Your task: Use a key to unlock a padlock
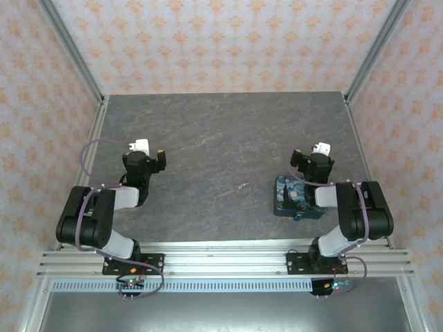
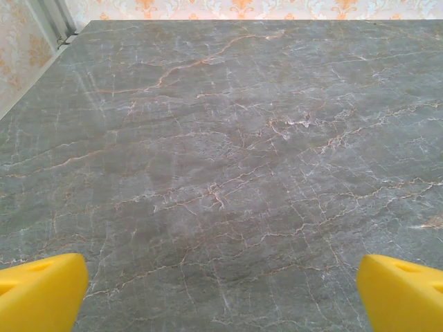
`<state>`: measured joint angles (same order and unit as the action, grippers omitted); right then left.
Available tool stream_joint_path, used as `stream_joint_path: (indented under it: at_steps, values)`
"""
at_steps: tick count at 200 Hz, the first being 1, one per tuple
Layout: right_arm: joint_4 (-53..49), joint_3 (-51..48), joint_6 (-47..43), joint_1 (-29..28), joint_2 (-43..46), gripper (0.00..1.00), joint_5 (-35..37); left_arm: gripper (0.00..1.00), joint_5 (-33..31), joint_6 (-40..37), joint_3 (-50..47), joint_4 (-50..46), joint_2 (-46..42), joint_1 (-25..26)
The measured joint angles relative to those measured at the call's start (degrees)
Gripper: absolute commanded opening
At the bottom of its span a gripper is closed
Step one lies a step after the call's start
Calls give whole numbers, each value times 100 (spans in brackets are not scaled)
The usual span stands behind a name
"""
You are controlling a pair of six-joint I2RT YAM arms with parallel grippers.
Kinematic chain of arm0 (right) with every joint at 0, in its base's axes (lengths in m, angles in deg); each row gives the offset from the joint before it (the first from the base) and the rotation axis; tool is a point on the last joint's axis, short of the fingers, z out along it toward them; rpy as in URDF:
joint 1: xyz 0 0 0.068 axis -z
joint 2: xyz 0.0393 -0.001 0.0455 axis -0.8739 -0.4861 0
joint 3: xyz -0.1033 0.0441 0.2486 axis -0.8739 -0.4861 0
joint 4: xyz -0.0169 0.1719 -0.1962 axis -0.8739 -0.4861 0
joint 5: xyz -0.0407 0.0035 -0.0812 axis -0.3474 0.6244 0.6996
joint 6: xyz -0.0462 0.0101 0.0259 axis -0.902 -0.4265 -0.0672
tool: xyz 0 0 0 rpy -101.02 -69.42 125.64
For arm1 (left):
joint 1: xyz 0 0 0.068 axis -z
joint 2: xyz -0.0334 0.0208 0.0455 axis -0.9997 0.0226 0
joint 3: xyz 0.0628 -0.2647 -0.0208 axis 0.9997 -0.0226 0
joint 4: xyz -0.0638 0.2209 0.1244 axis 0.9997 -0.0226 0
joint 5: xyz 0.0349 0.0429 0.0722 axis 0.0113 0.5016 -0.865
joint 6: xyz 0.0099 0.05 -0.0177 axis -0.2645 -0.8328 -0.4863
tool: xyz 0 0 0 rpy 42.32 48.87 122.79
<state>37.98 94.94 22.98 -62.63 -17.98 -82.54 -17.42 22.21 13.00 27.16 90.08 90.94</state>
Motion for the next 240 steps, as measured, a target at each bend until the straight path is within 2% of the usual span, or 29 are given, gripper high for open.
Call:
stream_joint_path:
  at_steps: [144, 177, 204, 220, 240]
  values:
    - [-55, 0, 7, 4, 50, 99, 33, 100, 170, 4, 13, -37, 0, -17]
    - [-1233, 337, 181, 4, 988, 99, 269, 99, 289, 0, 811, -1368, -151, -52]
    - [-2146, 986, 1163, 20, 1834, 99, 402, 99, 446, 153, 1609, -2363, -496, -48]
    - [-2387, 1099, 1735, 61, 2347, 99, 74, 99, 549, 450, 2015, -3010, -699, -35]
    - [-2428, 960, 2396, 79, 2909, 99, -695, 99, 673, 949, 2459, -3838, -828, 9]
